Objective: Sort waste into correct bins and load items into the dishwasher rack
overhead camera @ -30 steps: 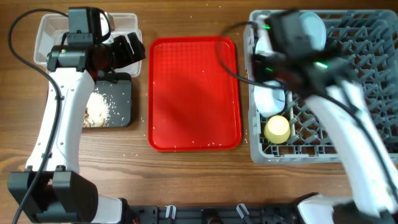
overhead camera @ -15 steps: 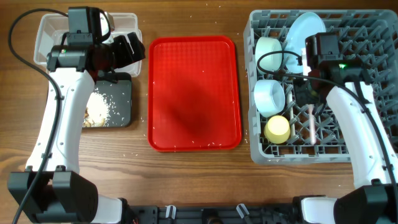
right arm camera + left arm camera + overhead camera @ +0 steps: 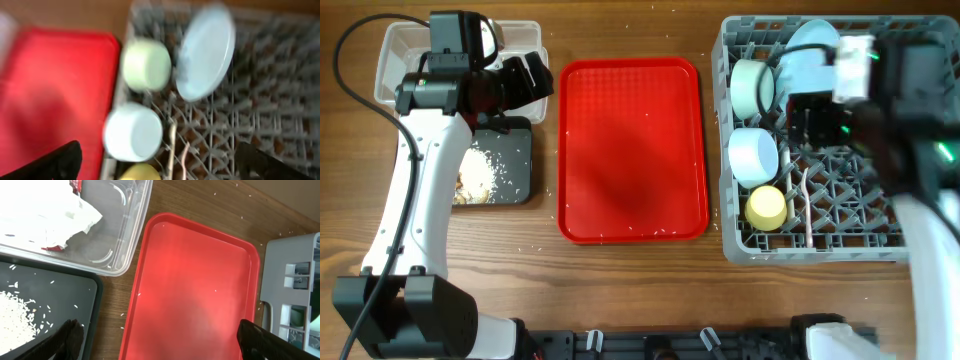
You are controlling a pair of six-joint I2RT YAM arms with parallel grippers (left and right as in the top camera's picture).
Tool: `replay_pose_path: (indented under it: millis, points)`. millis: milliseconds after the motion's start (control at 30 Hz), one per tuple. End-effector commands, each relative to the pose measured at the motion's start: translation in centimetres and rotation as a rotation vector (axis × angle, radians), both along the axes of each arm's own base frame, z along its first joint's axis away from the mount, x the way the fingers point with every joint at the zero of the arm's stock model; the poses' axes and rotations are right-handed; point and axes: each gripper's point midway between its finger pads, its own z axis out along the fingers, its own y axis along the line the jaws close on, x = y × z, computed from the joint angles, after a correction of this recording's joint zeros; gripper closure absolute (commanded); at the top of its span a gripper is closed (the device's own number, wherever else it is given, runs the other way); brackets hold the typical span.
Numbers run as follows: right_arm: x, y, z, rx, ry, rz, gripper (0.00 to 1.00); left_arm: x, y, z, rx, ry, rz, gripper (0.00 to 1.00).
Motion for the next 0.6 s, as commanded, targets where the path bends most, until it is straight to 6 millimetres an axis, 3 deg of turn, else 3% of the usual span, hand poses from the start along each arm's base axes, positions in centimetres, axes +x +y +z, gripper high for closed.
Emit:
replay_pose_path:
  millis: [0, 67, 167, 267, 367, 500, 567]
  points:
    - [-3.8, 1.2, 4.5, 0.069, -0.134, 0.051, 0.0, 0.2, 0.3, 1.0, 0.007, -0.027, 0.003, 0.0]
    - [-5.5, 1.1, 5.8, 0.071, -0.18, 0.052, 0.0, 0.2, 0.3, 1.0, 0.007, -0.027, 0.003, 0.0]
    - [-8.6, 0.4, 5.4, 0.053, -0.148, 0.031, 0.0, 0.2, 0.3, 1.0, 0.007, -0.027, 0.003, 0.0]
    - [-10.1, -1.2, 5.5, 0.073, -0.152, -0.11, 0.0, 0.2, 0.3, 1.0, 0.007, -0.027, 0.003, 0.0]
    - [-9.8, -1.2, 5.3, 0.088, -0.168, -0.122, 0.0, 0.2, 0.3, 1.0, 0.007, -0.027, 0.003, 0.0]
    - [-7.7, -0.6, 4.7, 0.117, -0.287, -0.095, 0.0, 0.2, 0.3, 1.0, 0.007, -0.027, 0.003, 0.0]
    - [-6.9, -0.3, 3.1, 0.138, -0.362, -0.077, 0.0, 0.2, 0.3, 1.0, 0.007, -0.027, 0.003, 0.0]
